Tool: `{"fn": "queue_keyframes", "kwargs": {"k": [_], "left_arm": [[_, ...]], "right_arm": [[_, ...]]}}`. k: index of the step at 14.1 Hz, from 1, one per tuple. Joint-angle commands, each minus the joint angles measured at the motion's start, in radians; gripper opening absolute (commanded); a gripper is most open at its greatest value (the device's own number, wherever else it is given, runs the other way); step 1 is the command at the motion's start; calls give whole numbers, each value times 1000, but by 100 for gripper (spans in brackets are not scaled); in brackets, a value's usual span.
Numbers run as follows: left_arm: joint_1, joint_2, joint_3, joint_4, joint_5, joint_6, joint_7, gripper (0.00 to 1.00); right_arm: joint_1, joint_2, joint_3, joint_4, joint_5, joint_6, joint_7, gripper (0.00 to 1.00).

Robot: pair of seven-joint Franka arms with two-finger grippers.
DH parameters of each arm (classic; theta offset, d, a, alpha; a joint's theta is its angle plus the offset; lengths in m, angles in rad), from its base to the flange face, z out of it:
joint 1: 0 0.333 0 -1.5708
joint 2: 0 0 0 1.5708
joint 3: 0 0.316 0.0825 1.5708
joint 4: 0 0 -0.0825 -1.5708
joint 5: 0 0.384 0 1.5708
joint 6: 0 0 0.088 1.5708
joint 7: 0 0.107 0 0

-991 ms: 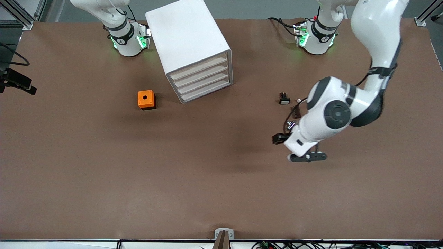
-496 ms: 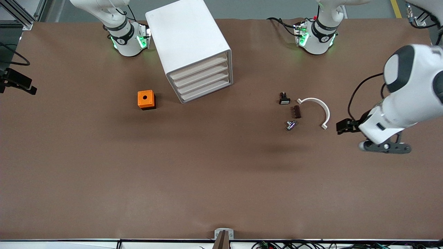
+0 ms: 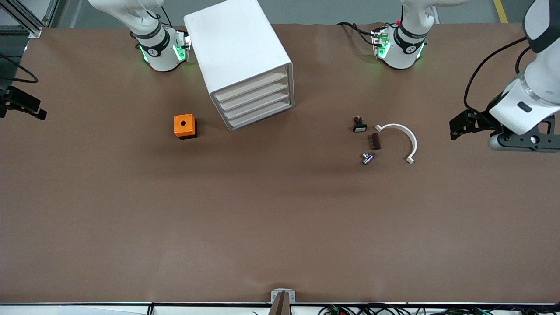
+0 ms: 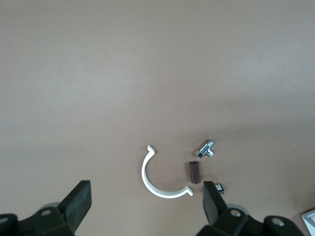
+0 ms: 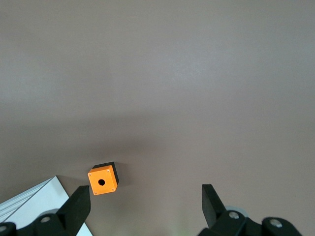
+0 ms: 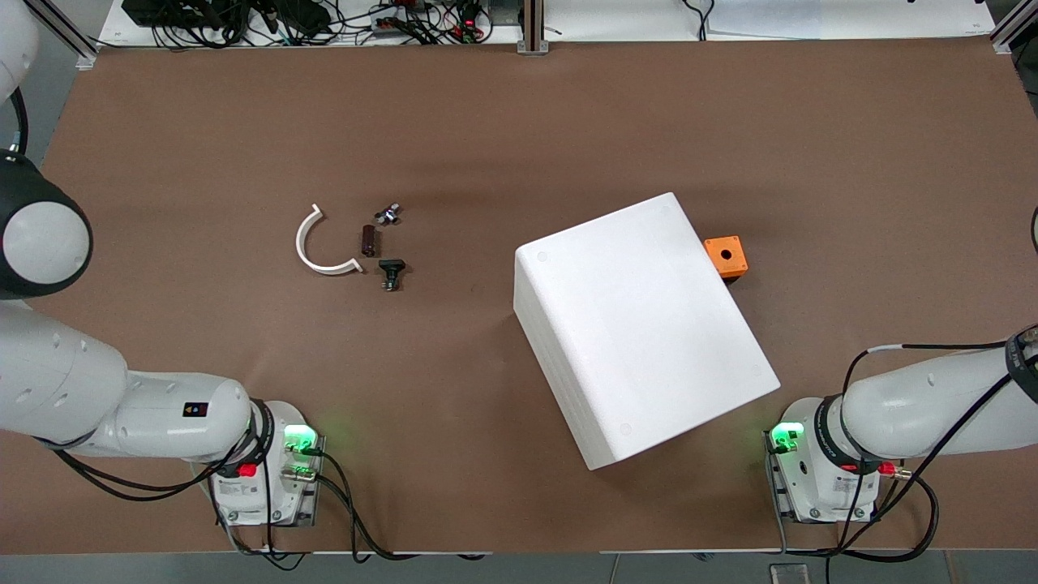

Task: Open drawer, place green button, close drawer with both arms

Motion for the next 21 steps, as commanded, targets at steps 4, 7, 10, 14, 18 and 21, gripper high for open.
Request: {"fn": "queue_keyframes", "kwargs": {"k": [4, 7, 10, 14, 18, 21], "left_arm": [[-14, -93, 41, -73, -19, -11, -24, 100], [-16, -90, 45, -56, -19, -16, -62, 100], [-17, -93, 45, -52, -32, -14, -91, 100], [-49, -90, 68, -33, -23, -14, -98, 100], [-48, -71, 68, -12, -28, -13, -93, 100], [-36, -65, 65, -9, -32, -10, -90, 100]], "right_arm": [[-17, -8, 12, 1, -37, -1, -9, 100], [-13, -6, 12, 5, -52, -1, -9, 100], [-10, -6, 14, 8, -51, -3, -9, 100], [-8, -5, 14, 8, -52, -1, -9, 100], [-8, -6, 14, 11, -52, -3, -9, 100], [-10, -6, 14, 17, -48, -3, -9, 100]]}}
